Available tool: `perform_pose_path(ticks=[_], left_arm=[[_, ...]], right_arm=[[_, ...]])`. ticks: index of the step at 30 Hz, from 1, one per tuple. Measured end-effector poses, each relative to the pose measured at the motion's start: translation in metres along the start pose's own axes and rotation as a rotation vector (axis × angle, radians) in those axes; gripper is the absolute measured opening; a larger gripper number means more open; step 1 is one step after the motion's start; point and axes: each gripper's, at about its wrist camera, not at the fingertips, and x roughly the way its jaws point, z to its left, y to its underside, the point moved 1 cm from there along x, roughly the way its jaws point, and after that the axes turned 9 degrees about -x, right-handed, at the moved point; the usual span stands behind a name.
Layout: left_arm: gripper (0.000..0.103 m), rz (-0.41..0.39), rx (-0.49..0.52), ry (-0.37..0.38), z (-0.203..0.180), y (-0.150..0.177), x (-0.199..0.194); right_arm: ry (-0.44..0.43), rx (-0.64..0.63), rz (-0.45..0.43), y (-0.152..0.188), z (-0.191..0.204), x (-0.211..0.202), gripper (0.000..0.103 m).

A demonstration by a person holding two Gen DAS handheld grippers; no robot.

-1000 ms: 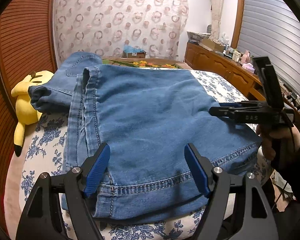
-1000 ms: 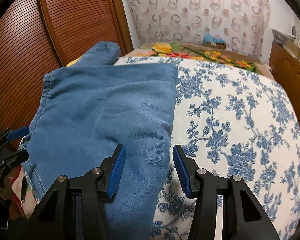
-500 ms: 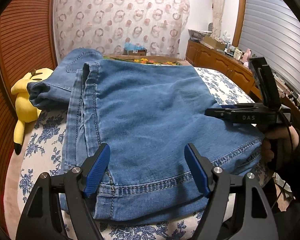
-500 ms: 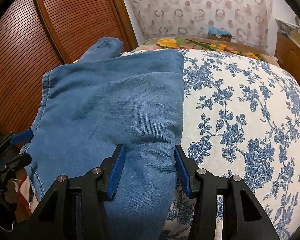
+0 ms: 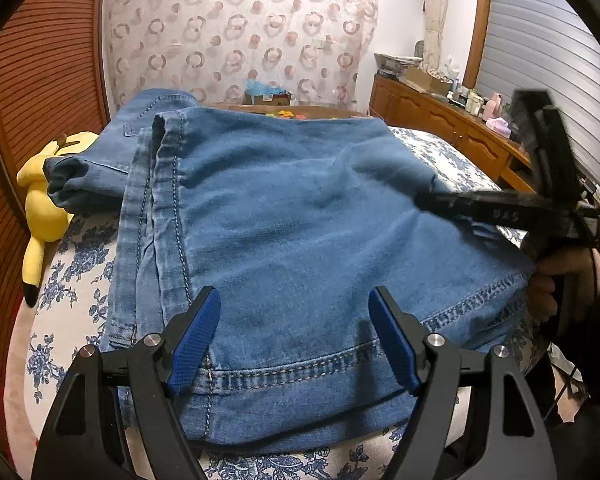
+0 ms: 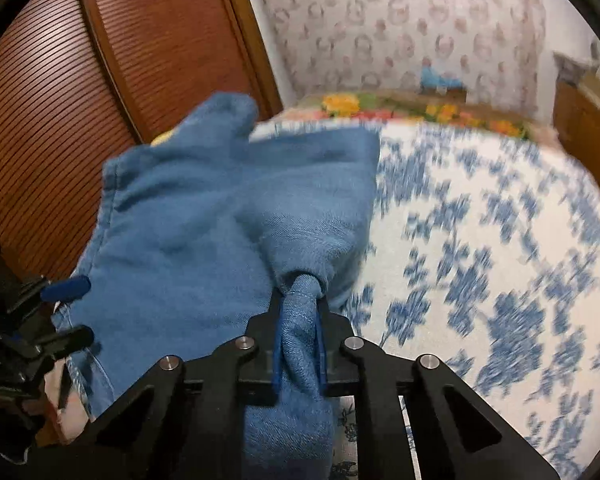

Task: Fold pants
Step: 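Grasp the folded jeans edge with the right gripper and fold it over, then open the right gripper and release the jeans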

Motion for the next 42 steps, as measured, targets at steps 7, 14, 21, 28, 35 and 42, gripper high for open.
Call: perform_pose_path(ticks=[7,14,21,28,35,42], left_arm=[[0.077,-0.014,0.012,0.013,-0.01,-0.009,0.001],[0.077,-0.032,0.061,0.049,-0.035,-0.024,0.003],[0.077,-0.022,0.097,0.107,-0.065,-0.037,0.014],[0.077,0.002,0.152,0.143,-0.096,-0.037,0.022],[0.077,0.043,0.175,0.129,-0.112,-0.031,0.039],[0.077,0.078,0.17,0.109,-0.109,-0.026,0.053]], right_arm=[[0.012,-0.047,-0.045,-0.007,-0.006,-0.028,0.01],[0.086,-0.052,-0.066,-0.007,-0.027,-0.057,0.009],[0.201,-0.009,-0.043,0.001,-0.071,-0.091,0.009],[0.205,0.058,-0.015,0.027,-0.099,-0.099,0.009],[0.209,0.098,-0.005,0.038,-0.105,-0.087,0.034],[0.181,0.153,0.018,0.062,-0.106,-0.093,0.047]])
